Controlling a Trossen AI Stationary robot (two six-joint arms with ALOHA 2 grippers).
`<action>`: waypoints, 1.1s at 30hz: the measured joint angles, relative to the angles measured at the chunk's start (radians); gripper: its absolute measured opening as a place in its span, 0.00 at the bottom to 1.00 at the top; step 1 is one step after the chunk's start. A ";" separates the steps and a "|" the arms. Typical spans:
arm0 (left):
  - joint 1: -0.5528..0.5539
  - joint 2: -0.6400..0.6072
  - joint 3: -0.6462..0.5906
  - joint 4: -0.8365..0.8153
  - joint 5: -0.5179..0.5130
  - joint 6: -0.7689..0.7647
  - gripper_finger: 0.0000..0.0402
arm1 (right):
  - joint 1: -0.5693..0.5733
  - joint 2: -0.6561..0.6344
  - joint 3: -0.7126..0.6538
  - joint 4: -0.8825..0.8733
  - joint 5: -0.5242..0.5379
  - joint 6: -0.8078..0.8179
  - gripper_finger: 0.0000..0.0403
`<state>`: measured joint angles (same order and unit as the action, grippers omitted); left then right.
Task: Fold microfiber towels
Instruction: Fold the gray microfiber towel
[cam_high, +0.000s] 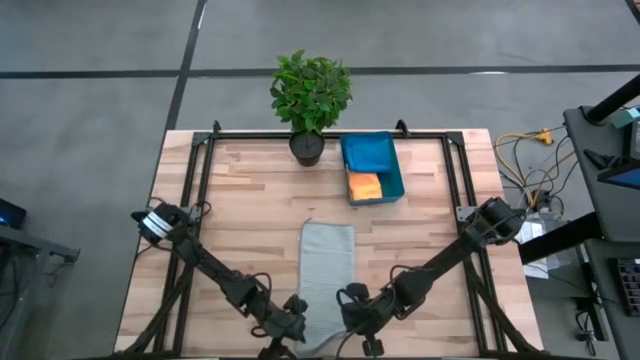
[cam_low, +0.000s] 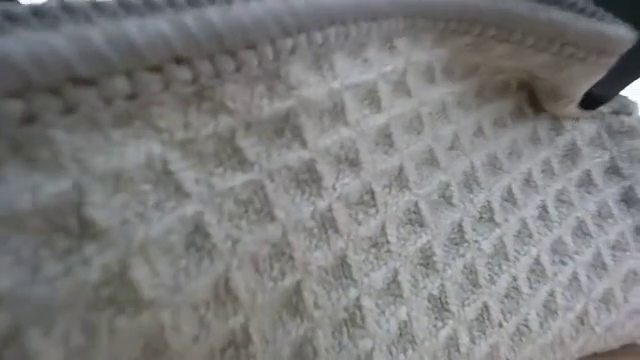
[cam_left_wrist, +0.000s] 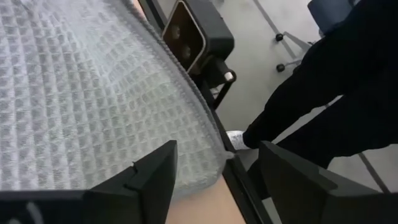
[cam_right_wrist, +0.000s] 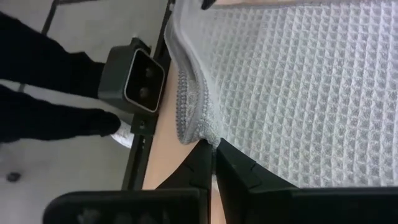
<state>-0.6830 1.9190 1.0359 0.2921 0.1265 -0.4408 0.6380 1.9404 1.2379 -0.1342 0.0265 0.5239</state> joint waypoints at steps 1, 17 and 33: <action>-0.001 0.000 0.000 0.000 0.000 -0.001 0.53 | -0.002 0.000 -0.003 0.005 0.000 0.017 0.02; -0.003 0.000 -0.002 -0.004 -0.057 -0.108 0.53 | -0.036 0.000 -0.132 0.206 0.000 0.376 0.02; -0.002 0.000 -0.008 -0.048 -0.167 -0.265 0.53 | -0.037 0.000 -0.186 0.240 0.053 0.535 0.02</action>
<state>-0.6853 1.9190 1.0279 0.2442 -0.0410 -0.7059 0.6014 1.9400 1.0523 0.1056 0.0799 1.0584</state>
